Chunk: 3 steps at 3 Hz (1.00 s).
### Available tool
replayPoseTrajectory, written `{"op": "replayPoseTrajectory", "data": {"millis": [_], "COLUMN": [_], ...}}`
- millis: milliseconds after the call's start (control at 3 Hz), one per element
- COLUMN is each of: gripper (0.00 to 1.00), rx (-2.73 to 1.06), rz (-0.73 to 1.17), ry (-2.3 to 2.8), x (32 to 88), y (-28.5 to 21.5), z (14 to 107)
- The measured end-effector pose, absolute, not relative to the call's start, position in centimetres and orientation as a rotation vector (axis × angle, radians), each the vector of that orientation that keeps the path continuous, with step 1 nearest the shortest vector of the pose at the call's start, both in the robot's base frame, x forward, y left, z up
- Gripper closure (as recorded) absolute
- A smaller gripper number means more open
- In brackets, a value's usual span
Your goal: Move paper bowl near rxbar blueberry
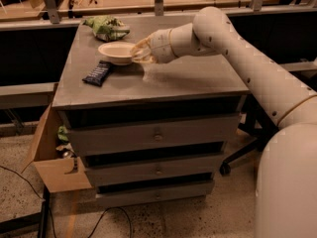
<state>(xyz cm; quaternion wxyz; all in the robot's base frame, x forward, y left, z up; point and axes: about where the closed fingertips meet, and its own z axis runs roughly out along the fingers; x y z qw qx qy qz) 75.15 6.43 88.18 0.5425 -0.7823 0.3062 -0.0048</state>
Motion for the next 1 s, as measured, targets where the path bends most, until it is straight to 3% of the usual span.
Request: {"op": "replayPoseTrajectory", "data": {"millis": [667, 1000], "gripper": [0.04, 0.0], "rx": [-1.861, -1.849], "rz": [-0.035, -0.053], "ry": [0.733, 0.762], "x": [74.9, 74.4], "y": [7.2, 6.2], "z": [88.4, 89.7]}}
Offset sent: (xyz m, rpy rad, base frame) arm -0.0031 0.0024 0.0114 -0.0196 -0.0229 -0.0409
